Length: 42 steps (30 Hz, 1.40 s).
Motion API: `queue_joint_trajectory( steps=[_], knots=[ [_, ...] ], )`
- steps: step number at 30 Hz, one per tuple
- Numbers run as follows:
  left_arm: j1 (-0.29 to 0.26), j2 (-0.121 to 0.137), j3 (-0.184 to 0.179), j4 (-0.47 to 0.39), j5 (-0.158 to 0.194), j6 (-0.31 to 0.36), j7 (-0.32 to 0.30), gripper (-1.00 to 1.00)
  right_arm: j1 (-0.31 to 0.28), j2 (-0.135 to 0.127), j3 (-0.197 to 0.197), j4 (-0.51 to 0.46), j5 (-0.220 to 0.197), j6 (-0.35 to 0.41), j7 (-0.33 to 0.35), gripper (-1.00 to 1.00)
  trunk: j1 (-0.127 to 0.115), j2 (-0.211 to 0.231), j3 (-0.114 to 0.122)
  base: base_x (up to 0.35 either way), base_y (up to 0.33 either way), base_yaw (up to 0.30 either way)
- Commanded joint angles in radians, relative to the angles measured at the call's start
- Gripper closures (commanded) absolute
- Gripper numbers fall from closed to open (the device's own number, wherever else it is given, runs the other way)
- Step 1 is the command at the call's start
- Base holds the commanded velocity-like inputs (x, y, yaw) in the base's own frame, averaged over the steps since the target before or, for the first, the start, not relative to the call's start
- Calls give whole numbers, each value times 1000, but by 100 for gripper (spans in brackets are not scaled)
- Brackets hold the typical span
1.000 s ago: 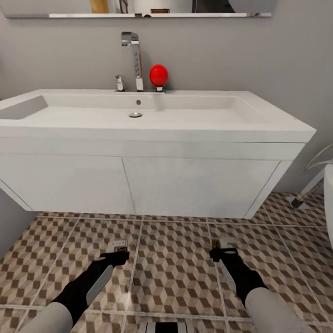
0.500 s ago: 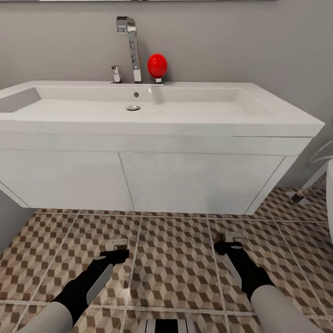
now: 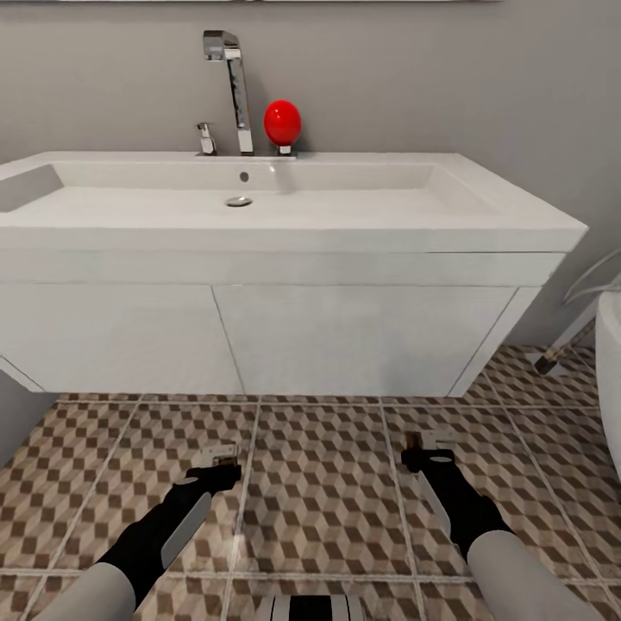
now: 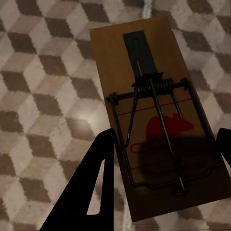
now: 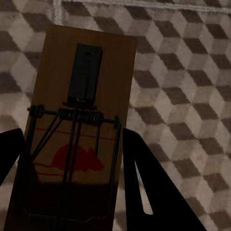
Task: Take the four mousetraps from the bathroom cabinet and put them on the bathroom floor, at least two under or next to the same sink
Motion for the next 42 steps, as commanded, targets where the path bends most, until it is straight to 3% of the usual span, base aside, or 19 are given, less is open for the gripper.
queue_joint_trajectory(
  steps=[1, 5, 9, 15, 38, 42],
  knots=[
    [-1, 1, -8, -2, 8, 2, 11, 100, 0, 1, 3, -1, -3, 5, -4, 100, 0, 0, -1, -102, 0, 0],
    [-1, 1, -9, -2, 9, 2, 9, 100, 0, 53, 12, 8, 43, 4, -5, 100, 0, 0, -1, -38, 0, 0],
    [-1, 0, -8, -7, 10, 2, 10, 100, 0, 74, 14, 11, 87, 4, -5, 100, 0, 0, -1, -6, 0, 0],
    [-1, 1, -4, -47, 9, 2, 11, 100, 0, 78, 12, 12, 91, 5, -4, 100, 0, 0, -1, 0, 0, 0],
    [-1, 0, -4, -53, 9, 8, 8, 100, 0, 78, 2, 14, 84, 15, -3, 100, 0, 0, -1, 0, 0, 0],
    [-1, 0, -8, -53, 9, 6, 8, 100, 0, 78, 2, 12, 84, 9, -3, 100, 1, -1, -16, 0, 0, 0]
  ],
)
